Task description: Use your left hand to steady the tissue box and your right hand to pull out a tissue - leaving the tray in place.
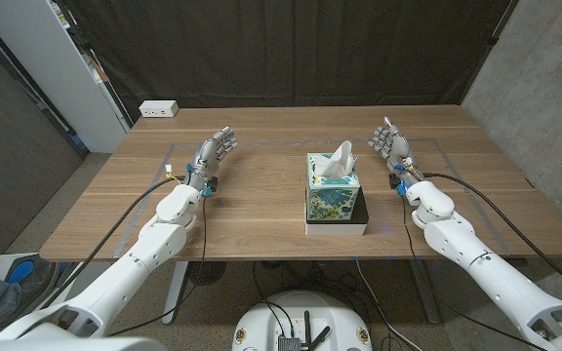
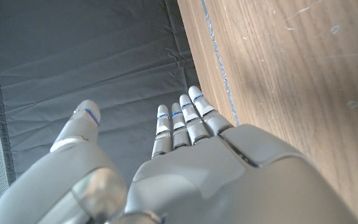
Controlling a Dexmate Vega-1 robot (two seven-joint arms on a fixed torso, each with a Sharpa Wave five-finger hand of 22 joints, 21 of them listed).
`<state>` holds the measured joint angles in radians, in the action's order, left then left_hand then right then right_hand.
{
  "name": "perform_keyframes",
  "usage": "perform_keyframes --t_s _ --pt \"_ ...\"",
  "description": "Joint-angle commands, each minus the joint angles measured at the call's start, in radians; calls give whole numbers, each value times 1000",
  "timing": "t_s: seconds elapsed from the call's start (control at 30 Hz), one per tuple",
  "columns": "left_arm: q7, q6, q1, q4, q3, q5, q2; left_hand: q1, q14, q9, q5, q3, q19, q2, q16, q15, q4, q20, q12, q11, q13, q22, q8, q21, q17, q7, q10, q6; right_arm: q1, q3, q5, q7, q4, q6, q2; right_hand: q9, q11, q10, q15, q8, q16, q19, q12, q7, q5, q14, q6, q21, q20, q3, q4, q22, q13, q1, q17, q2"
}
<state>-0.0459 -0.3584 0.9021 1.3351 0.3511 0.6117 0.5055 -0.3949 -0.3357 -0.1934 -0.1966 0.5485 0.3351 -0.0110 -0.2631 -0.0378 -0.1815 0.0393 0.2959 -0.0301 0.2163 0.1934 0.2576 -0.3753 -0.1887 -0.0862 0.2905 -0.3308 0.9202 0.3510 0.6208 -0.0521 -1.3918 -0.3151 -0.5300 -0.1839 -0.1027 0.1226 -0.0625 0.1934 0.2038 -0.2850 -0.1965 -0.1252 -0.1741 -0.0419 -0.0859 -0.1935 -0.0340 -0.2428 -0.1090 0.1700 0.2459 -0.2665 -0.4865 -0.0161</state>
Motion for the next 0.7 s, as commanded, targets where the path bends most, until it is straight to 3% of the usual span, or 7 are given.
perform_keyframes --t_s 0.03,0.23,0.5,0.7 --pt "-44 -43 -14 -32 0 -37 -25 -63 -64 -5 -16 18 73 10 -21 -11 -4 -12 20 10 10 5 13 -28 -7 1 61 -54 9 -2 -16 -32 -14 6 0 -2 2 8 -1 6 5 -5 -5 -12 -4 -8 -9 -5 -3 -4 -2 5 -2 -8 2 -6" --pt "-75 -63 -16 -40 0 -63 -35 -166 -153 -15 -28 27 179 30 -64 -34 -6 7 45 8 23 9 27 -74 -26 -9 143 -118 8 1 -27 -42 -23 8 0 -2 1 10 -1 6 5 -7 -5 -11 -3 -9 -11 -6 -3 -4 -3 5 -4 -8 3 -8" --pt "-120 -93 -28 -65 10 -131 -35 -182 -160 -17 -28 22 190 29 -71 -38 -4 10 45 9 26 11 27 -81 -32 -10 149 -122 17 6 -49 -63 -50 15 -7 -2 3 14 0 7 7 -11 -6 -9 -3 -13 -16 -7 -7 -4 -5 5 -7 -9 6 -9" --pt "-191 -103 -38 -81 23 -218 -31 -177 -167 -21 -24 7 185 23 -79 -39 4 11 49 18 29 12 31 -82 -39 -5 162 -136 17 7 -59 -70 -62 25 -15 -2 10 16 7 6 13 -37 -7 -9 -3 -27 -15 -15 10 -5 -9 5 -13 -10 9 -12"
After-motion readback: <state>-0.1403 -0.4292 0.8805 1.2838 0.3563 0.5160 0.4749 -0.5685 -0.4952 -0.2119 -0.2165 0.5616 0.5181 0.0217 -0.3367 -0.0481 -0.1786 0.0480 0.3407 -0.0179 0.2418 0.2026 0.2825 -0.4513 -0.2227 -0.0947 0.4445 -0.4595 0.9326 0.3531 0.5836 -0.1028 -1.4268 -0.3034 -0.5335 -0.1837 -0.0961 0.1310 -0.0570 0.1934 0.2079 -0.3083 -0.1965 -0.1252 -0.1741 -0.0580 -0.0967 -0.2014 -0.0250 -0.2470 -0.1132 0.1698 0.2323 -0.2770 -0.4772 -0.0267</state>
